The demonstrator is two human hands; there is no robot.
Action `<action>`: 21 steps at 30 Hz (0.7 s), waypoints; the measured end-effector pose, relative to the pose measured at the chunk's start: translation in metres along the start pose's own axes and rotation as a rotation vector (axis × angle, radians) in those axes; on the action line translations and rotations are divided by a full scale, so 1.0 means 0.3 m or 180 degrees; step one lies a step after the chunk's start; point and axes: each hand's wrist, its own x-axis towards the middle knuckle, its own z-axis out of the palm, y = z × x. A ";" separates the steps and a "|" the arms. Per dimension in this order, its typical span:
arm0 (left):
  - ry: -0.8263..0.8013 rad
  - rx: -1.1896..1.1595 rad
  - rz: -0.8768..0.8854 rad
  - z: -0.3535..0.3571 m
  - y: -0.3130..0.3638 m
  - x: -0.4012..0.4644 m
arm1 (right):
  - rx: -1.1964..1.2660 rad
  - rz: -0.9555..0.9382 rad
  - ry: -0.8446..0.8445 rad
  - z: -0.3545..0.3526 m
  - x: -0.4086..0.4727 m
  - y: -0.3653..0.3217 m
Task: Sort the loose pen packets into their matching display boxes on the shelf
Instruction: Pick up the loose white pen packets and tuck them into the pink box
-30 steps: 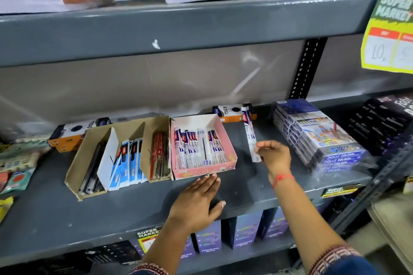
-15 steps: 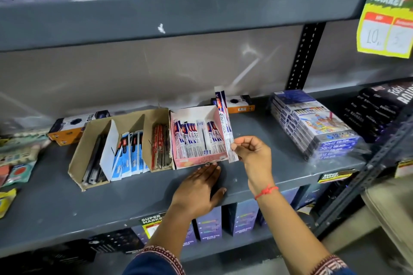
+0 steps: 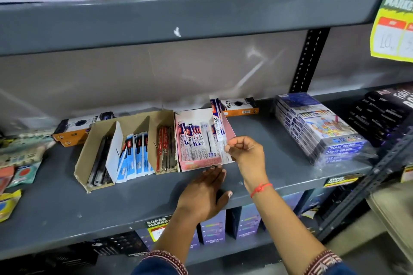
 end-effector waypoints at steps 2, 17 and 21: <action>-0.0125 0.0016 -0.0061 -0.006 0.001 0.005 | -0.0358 -0.0040 0.0056 0.034 0.027 -0.003; 0.0033 -0.0249 0.0125 -0.032 0.004 0.010 | -0.2809 0.0042 -0.0887 0.261 0.175 0.038; -0.0114 -0.0178 0.0025 -0.003 -0.010 0.012 | -0.3008 0.0063 -0.1065 0.247 0.198 0.029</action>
